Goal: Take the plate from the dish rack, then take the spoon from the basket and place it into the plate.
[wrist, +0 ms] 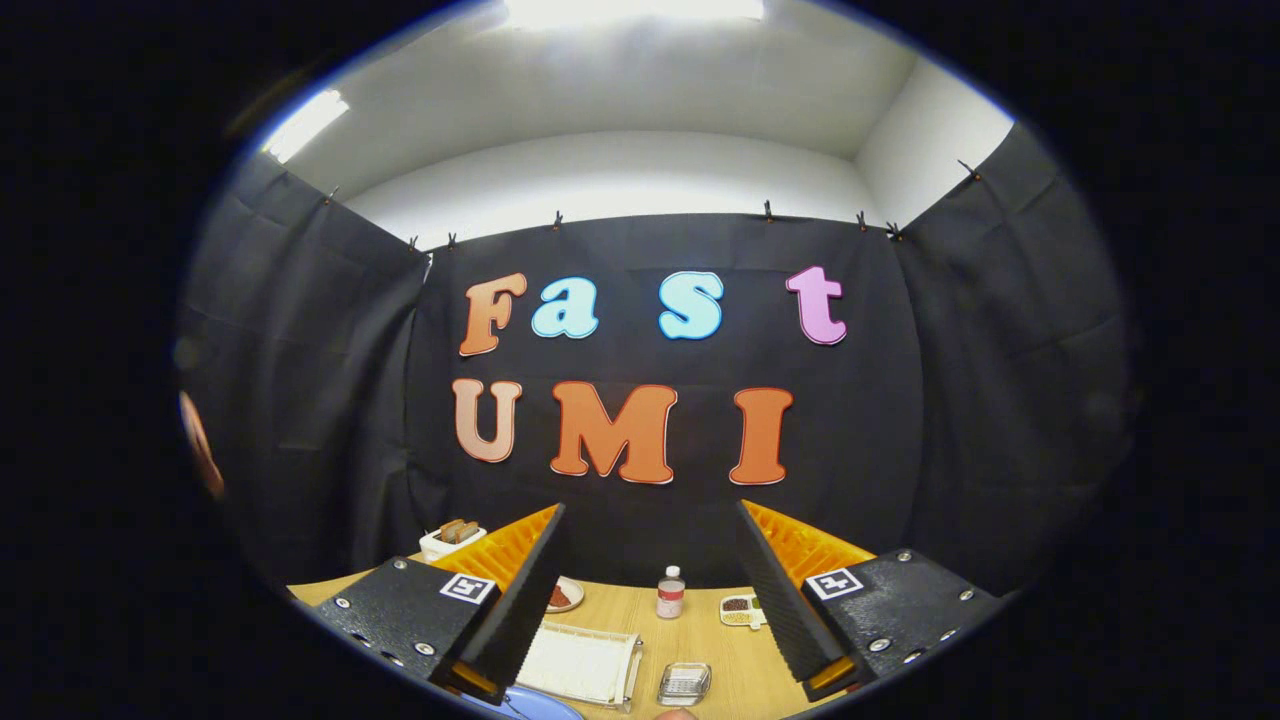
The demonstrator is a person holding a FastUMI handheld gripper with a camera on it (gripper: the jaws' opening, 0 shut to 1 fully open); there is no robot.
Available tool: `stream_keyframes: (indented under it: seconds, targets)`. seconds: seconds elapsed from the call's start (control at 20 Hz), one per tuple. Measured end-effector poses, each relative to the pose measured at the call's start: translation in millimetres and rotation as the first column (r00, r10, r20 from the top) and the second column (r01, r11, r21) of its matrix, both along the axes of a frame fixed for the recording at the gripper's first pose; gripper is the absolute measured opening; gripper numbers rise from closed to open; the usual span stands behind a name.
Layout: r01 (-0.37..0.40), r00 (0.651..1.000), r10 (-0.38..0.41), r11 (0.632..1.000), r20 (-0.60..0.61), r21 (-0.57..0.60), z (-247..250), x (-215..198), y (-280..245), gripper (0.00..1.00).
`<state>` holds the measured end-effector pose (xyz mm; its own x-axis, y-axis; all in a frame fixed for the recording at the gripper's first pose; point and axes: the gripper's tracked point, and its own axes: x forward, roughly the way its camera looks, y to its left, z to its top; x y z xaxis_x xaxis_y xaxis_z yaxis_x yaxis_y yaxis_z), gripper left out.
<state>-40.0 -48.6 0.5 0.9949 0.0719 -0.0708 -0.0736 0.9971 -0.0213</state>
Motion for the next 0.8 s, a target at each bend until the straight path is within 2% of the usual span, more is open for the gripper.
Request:
stream_keyframes:
  seconds: [0.4,0.8]
  targets:
    - [0.068,0.998,-0.068,0.997,-0.007,-0.024,-2.2,-4.7,-23.7,0.97]
    - [0.059,0.998,-0.060,0.997,-0.012,-0.053,-3.2,-4.9,-25.5,0.97]
